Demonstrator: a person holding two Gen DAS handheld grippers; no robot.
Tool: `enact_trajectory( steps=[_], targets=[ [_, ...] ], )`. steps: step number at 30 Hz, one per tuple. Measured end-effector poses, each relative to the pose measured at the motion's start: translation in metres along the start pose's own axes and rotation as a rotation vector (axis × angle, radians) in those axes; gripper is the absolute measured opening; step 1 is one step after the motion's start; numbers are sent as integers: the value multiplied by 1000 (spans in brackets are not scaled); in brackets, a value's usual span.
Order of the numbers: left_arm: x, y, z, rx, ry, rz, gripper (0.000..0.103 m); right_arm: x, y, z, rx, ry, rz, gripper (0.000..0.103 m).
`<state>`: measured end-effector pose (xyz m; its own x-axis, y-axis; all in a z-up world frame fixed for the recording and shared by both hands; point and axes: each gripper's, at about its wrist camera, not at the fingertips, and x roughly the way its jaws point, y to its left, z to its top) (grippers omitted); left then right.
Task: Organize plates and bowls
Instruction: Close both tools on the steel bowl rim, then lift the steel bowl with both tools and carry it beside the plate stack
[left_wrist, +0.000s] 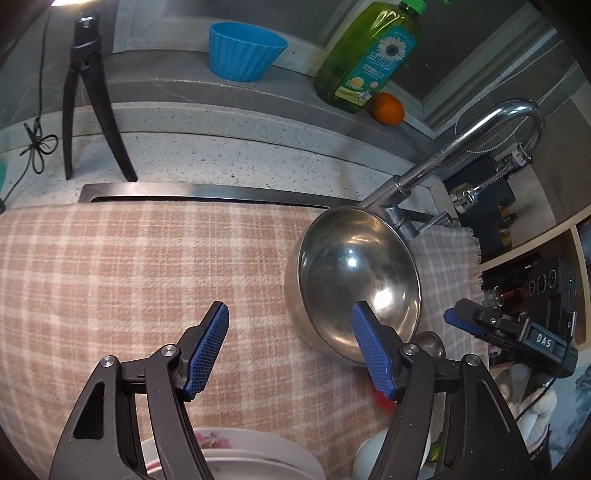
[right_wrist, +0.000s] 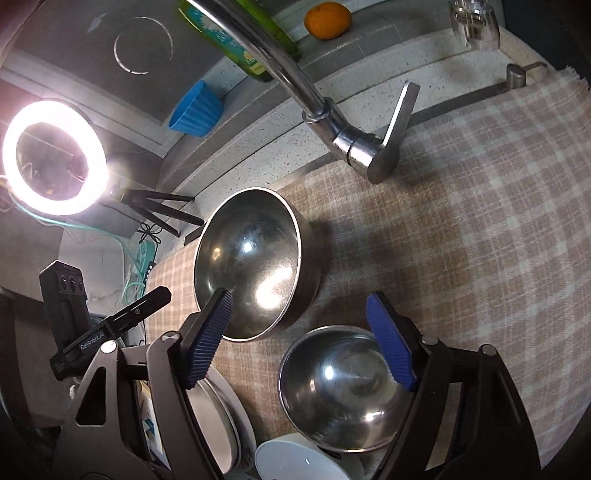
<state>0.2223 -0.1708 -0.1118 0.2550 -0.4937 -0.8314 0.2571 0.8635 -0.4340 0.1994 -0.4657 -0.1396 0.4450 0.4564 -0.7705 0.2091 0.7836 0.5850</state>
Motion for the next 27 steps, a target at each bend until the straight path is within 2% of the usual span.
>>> enact_trajectory(
  steps=[3, 7, 10, 14, 15, 18, 27],
  targets=[
    [10, 1, 4, -10, 19, -10, 65, 12, 0, 4, -4, 17, -6, 66],
    [22, 2, 5, -16, 41, -20, 51, 24, 3, 9, -20, 32, -17, 60],
    [29, 4, 5, -26, 56, -31, 42, 31, 3, 12, -28, 50, -42, 51],
    [35, 4, 6, -22, 73, -42, 27, 41, 2, 13, -26, 79, -47, 35],
    [36, 4, 6, -20, 78, -47, 25, 43, 2, 13, -31, 85, -52, 28],
    [39, 4, 6, -17, 83, -57, 18, 49, 6, 11, -51, 100, -68, 17],
    [40, 4, 8, -12, 83, -60, 16, 50, 13, 10, -69, 79, -115, 16]
  ],
)
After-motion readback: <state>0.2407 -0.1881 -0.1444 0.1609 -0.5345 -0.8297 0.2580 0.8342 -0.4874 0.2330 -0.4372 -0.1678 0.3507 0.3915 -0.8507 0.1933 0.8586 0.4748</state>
